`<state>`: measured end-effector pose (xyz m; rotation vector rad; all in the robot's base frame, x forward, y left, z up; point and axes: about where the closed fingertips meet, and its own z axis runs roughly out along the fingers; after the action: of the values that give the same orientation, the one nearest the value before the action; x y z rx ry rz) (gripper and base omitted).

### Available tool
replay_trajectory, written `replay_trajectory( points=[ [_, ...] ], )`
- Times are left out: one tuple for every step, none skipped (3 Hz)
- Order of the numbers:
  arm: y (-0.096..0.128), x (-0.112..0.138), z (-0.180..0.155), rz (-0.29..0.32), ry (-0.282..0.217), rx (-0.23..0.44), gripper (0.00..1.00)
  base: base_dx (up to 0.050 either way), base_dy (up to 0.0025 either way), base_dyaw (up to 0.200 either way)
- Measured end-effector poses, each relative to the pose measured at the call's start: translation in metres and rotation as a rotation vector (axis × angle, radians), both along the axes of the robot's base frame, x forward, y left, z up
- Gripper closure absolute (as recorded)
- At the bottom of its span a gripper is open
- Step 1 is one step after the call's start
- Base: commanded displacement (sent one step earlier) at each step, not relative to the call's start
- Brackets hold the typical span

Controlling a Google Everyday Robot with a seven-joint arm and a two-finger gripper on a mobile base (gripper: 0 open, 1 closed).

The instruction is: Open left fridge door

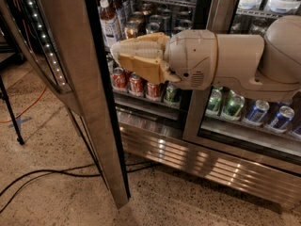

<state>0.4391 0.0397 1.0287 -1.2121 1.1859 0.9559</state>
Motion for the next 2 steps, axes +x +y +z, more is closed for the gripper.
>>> replay_trajectory(
  points=[
    [0.0, 0.0, 0.0, 0.0, 0.0, 0.0, 1.0, 0.0, -0.00001, 0.192],
    [0.0, 0.0, 0.0, 0.0, 0.0, 0.0, 1.0, 0.0, -0.00028, 0.193]
  ],
)
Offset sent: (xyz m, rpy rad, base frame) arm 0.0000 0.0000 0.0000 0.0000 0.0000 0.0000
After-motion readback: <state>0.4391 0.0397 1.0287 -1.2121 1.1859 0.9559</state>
